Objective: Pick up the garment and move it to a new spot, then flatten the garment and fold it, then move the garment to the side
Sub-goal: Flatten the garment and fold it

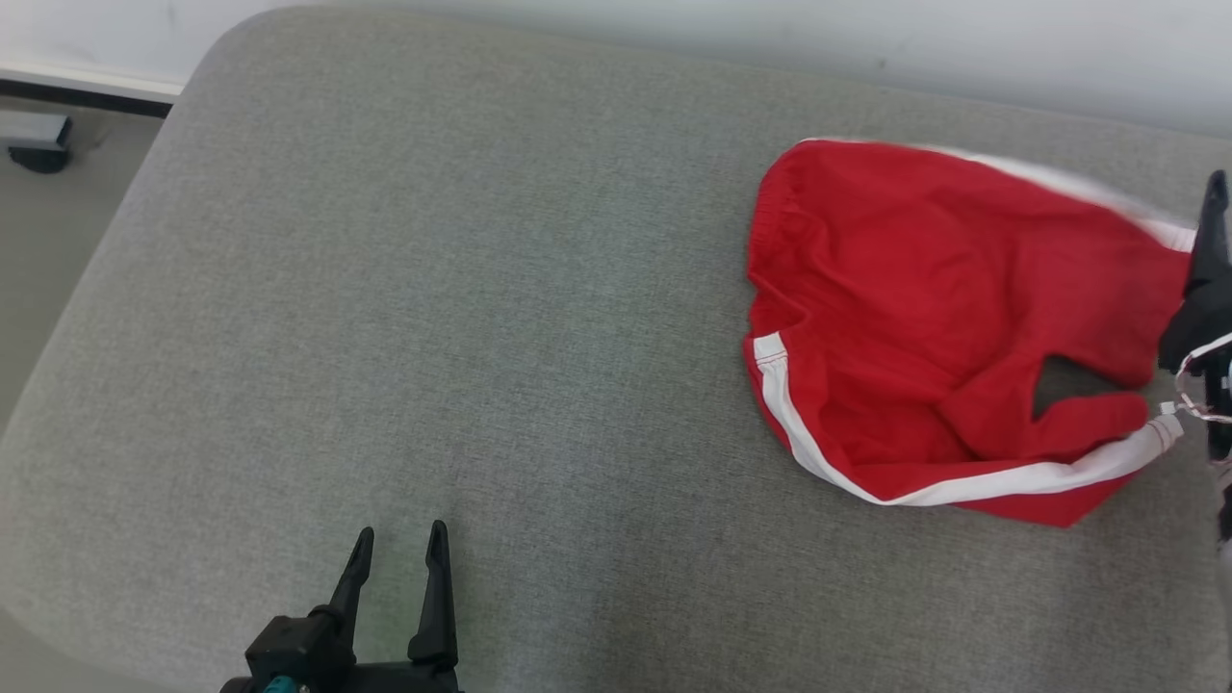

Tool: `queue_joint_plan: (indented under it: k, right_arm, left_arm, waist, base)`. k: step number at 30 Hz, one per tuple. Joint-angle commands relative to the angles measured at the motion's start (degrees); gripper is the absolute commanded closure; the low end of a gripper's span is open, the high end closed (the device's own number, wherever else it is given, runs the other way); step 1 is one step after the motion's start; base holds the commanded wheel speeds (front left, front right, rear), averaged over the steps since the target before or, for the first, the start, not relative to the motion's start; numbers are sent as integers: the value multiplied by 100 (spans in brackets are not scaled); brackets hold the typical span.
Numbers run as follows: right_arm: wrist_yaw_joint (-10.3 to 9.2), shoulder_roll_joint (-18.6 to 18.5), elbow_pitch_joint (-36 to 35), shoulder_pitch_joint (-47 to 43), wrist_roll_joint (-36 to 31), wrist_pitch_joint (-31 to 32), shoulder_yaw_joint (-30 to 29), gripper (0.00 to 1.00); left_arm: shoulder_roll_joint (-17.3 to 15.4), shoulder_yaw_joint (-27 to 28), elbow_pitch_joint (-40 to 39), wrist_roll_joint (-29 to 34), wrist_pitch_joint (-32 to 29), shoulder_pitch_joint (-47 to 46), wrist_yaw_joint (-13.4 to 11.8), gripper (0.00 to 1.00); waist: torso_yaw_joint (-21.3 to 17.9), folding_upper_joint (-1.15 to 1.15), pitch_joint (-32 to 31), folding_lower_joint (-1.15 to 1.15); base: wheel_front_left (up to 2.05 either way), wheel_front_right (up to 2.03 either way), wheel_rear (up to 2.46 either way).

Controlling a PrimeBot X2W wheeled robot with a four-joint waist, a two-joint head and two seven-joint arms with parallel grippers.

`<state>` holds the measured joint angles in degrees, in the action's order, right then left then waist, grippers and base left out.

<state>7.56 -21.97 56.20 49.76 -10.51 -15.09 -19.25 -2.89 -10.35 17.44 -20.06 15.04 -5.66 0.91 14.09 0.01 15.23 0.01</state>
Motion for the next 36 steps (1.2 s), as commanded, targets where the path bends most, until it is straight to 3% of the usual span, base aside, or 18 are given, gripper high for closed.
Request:
queue_joint_plan:
  k: [1,6,12,18,25,36]
  right_arm:
    - [-17,142,-106,-127,-65,0,-103,0]
    - [-17,529,-665,-620,119,-1,-268,0]
    - [-17,1047,-1563,-1569,627,-1,129,0]
    - [-17,1382,-2001,-2525,1113,-2,531,0]
    - [-17,1529,-2059,-3191,1423,-2,811,0]
    - [-17,1625,-1814,-3002,1825,-2,924,0]
  left_arm:
    - [3,23,9,52,19,-37,-26,0]
    - [2,102,9,140,19,-10,-2,0]
    - [-1,265,69,202,19,123,73,0]
    - [-3,334,102,268,19,251,140,0]
    - [0,367,137,307,19,369,205,0]
    - [0,328,180,340,19,375,223,0]
  waist:
    - [-87,-1,-26,-1]
    - [-329,-1,-194,-1]
    - [-683,-1,-501,-1]
    - [-972,-1,-732,-1]
    - [-1085,-1,-856,-1]
    - [-942,-1,-783,-1]
  base:
    - [0,0,0]
    - [0,0,0]
    - [0,0,0]
    - [0,0,0]
    - [0,0,0]
    - [0,0,0]
